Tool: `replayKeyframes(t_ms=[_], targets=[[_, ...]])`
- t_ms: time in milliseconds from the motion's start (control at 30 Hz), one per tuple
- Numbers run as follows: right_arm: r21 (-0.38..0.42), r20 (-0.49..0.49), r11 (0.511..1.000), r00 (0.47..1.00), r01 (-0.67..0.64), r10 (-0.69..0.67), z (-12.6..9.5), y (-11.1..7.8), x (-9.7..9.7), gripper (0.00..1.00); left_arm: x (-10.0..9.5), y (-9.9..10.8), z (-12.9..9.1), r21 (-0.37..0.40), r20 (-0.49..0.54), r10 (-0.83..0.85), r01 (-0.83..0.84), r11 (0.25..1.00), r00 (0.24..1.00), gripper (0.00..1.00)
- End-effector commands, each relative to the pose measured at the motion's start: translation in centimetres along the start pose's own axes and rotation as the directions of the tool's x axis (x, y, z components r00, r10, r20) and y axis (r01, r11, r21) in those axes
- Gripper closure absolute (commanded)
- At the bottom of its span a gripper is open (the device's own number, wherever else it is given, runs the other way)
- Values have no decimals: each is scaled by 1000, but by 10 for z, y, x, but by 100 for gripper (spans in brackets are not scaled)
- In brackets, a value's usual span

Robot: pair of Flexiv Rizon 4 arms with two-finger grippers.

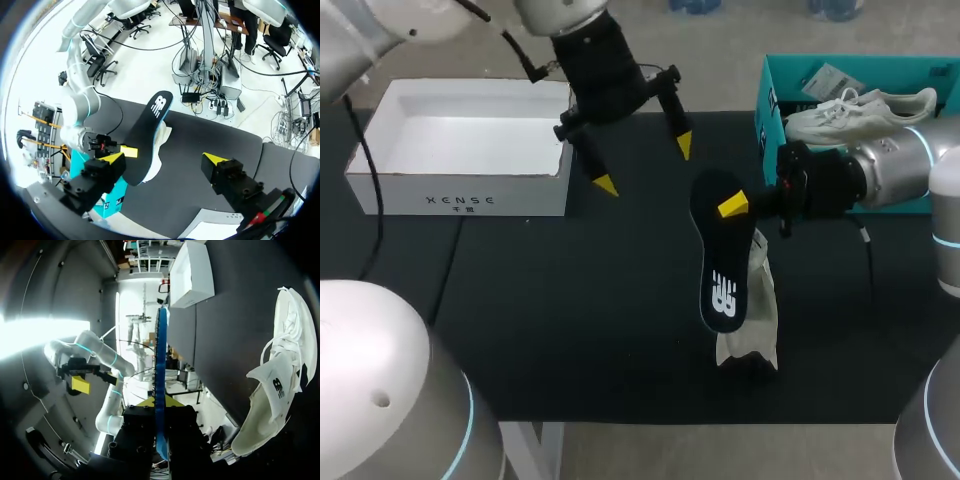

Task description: Take the shoe out of the shoebox, open the shoe tongue, remove and reinsert the insole, then place the shoe into the shoebox

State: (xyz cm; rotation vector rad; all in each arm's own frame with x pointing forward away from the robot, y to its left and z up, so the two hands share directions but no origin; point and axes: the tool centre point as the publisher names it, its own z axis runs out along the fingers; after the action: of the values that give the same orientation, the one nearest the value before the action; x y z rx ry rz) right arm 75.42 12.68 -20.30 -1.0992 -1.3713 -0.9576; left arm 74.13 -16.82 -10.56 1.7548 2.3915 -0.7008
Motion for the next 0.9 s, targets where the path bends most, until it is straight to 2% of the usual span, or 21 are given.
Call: replayKeyframes(t_ms=[33,200,367,733,900], targets=[[-3,1,1000,1000,-1,1,1,-1,0,100,45,1,7,21,389,-6,-2,1000,921,0],[-3,1,1000,1000,-1,1,1,-1,0,100,56,-9,13,-28,461,1,13,1000,887,0],[-3,1,1000,1000,-1,1,1,-1,0,100,64,-11,12,-7,502,-34,43,999,864,0],[-3,1,1000,1000,-1,1,1,-1,0,100,69,-5,11,-13,478,-61,76,997,877,0],[-3,1,1000,1000,-1,1,1,-1,0,100,78,-2,16,30,515,-74,68,997,854,0]])
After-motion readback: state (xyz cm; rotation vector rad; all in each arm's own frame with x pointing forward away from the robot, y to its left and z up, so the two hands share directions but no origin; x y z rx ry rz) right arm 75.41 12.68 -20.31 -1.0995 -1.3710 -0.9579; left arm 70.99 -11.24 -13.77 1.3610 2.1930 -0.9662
